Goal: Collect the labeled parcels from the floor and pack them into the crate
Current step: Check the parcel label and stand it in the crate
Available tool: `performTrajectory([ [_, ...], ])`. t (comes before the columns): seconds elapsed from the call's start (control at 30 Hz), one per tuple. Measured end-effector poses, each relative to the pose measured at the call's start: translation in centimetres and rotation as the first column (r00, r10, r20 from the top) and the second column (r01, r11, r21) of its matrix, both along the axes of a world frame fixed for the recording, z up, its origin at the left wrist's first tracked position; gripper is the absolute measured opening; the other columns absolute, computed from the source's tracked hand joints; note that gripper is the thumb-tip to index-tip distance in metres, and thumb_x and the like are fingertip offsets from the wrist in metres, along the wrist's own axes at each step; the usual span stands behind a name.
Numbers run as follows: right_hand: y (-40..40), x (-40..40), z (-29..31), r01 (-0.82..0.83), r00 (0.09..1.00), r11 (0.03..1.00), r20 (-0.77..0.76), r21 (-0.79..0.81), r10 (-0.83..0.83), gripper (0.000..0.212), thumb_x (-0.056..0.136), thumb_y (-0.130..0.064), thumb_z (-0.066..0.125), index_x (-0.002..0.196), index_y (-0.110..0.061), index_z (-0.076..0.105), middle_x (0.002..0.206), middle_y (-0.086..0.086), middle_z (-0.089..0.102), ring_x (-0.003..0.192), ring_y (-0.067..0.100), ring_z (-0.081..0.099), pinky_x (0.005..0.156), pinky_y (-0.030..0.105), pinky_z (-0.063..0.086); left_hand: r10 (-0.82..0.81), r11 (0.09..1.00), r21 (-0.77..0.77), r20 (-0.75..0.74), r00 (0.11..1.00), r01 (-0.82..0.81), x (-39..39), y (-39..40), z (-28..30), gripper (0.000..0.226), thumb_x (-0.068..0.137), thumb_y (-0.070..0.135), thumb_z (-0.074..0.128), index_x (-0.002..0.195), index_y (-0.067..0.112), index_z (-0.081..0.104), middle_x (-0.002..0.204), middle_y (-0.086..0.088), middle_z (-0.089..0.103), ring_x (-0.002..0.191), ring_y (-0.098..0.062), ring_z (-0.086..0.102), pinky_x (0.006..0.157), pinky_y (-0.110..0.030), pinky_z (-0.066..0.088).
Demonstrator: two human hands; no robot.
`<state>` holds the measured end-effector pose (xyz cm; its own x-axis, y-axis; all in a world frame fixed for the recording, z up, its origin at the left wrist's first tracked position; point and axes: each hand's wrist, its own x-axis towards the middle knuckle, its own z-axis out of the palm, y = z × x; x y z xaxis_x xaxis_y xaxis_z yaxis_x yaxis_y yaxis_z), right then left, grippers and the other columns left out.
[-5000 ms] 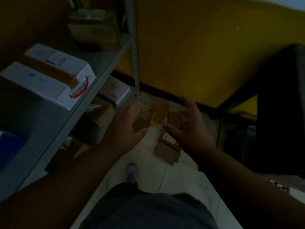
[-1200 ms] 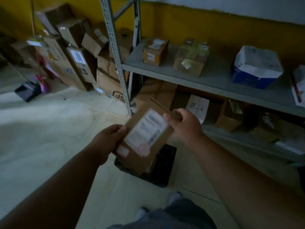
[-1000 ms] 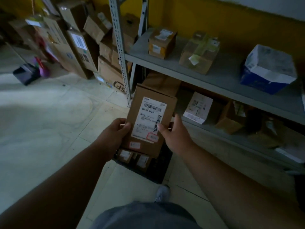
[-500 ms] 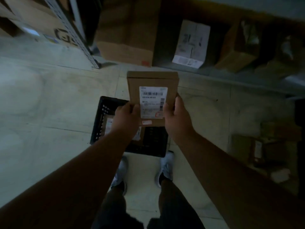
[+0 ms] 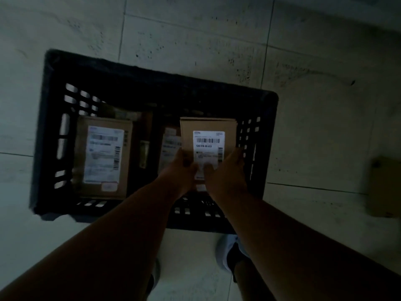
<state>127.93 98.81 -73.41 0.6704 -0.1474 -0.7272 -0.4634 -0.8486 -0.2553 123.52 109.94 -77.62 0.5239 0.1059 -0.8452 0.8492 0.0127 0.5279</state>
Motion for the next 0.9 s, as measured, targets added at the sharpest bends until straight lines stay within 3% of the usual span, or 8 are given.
performTrajectory([
  [0.07, 0.1, -0.8, -1.9, -0.096, 0.995, 0.993, -0.045, -0.063, 0.093, 0.109, 0.089, -0.045, 0.063, 0.152, -0.007, -0.018, 0.162, 0.018, 0.003, 0.146, 0.038, 0.02, 0.115, 0.05, 0.031, -0.128, 0.992, 0.017, 0.007, 0.992, 0.128, -0.2, -0.4, -2.1, 0.044, 0.097, 0.02, 0.055, 0.139, 0.027, 0.042, 0.129, -0.007, 0.058, 0.113, -0.032, 0.062, 0.09, -0.049, 0.054],
  [0.2, 0.0, -2.7, -3.8, -0.439, 0.898, 0.883, -0.127, -0.167, 0.422, 0.094, 0.097, -0.047, 0.048, 0.152, -0.002, -0.014, 0.159, 0.021, -0.024, 0.148, 0.039, -0.015, 0.122, 0.051, 0.005, -0.398, 0.905, 0.181, 0.039, 0.917, 0.385, 0.1, -0.9, -5.3, 0.044, 0.097, 0.054, 0.04, 0.118, 0.023, 0.062, 0.115, -0.007, 0.068, 0.103, -0.029, 0.065, 0.084, -0.044, 0.055],
  [0.37, -0.2, -3.8, -4.5, -0.64, 0.768, 0.762, -0.069, -0.097, 0.637, 0.065, 0.099, -0.033, 0.046, 0.155, -0.02, 0.017, 0.164, 0.016, -0.004, 0.149, 0.038, -0.007, 0.121, 0.052, 0.003, -0.669, 0.71, 0.333, 0.046, 0.742, 0.62, -0.8, 0.1, -6.6, 0.042, 0.103, 0.019, 0.041, 0.141, 0.001, 0.046, 0.143, -0.023, 0.049, 0.13, -0.039, 0.048, 0.106, -0.053, 0.042],
  [0.5, 0.0, -0.3, -6.2, -0.736, 0.677, 0.675, -0.02, -0.059, 0.736, 0.066, 0.091, -0.031, 0.058, 0.15, -0.026, 0.028, 0.164, 0.01, 0.003, 0.15, 0.034, 0.002, 0.12, 0.053, 0.01, -0.797, 0.483, 0.378, -0.182, 0.575, 0.79, 1.4, 2.4, -6.3, 0.047, 0.094, 0.036, 0.052, 0.137, 0.016, 0.051, 0.141, -0.015, 0.045, 0.129, -0.038, 0.043, 0.106, -0.05, 0.04],
  [0.6, 0.5, 3.3, -7.9, -0.795, 0.594, 0.592, 0.027, -0.135, 0.804, 0.085, 0.08, -0.035, 0.071, 0.151, -0.027, 0.023, 0.163, 0.01, 0.007, 0.148, 0.035, 0.009, 0.117, 0.053, 0.015, -0.824, 0.356, 0.613, -0.149, 0.546, 0.705, 3.2, 3.4, -6.6, 0.064, 0.088, 0.038, 0.056, 0.147, 0.024, 0.036, 0.153, -0.01, 0.031, 0.138, -0.035, 0.03, 0.109, -0.045, 0.035],
  [0.67, 1.2, 5.5, -9.0, -0.787, 0.591, 0.598, 0.095, -0.147, 0.801, 0.078, 0.088, -0.038, 0.059, 0.154, -0.026, 0.018, 0.163, 0.01, 0.012, 0.148, 0.034, 0.013, 0.115, 0.051, 0.017, -0.828, 0.281, 0.726, -0.148, 0.541, 0.628, 4.7, 3.2, -7.6, 0.071, 0.085, 0.036, 0.061, 0.148, 0.023, 0.032, 0.154, -0.008, 0.032, 0.138, -0.032, 0.03, 0.106, -0.043, 0.032],
  [0.8, 2.2, 8.7, -10.6, -0.782, 0.624, 0.623, 0.023, 0.028, 0.781, 0.071, 0.096, -0.046, 0.043, 0.157, -0.025, 0.012, 0.163, 0.007, 0.015, 0.149, 0.03, 0.014, 0.117, 0.044, 0.013, -0.78, 0.339, 0.684, -0.18, 0.6, 0.646, 7.3, 3.0, -8.9, 0.072, 0.084, 0.051, 0.057, 0.146, 0.024, 0.034, 0.15, -0.008, 0.038, 0.137, -0.032, 0.032, 0.108, -0.047, 0.024],
  [0.9, 2.0, 10.0, -10.4, -0.801, 0.597, 0.598, -0.027, 0.032, 0.802, 0.07, 0.096, -0.05, 0.046, 0.155, -0.026, 0.019, 0.163, 0.011, 0.013, 0.148, 0.035, 0.013, 0.118, 0.045, 0.012, -0.791, 0.251, 0.709, -0.242, 0.562, 0.659, 7.5, 3.0, -8.7, 0.068, 0.085, 0.056, 0.051, 0.145, 0.029, 0.036, 0.15, -0.01, 0.036, 0.138, -0.033, 0.029, 0.11, -0.051, 0.019],
])
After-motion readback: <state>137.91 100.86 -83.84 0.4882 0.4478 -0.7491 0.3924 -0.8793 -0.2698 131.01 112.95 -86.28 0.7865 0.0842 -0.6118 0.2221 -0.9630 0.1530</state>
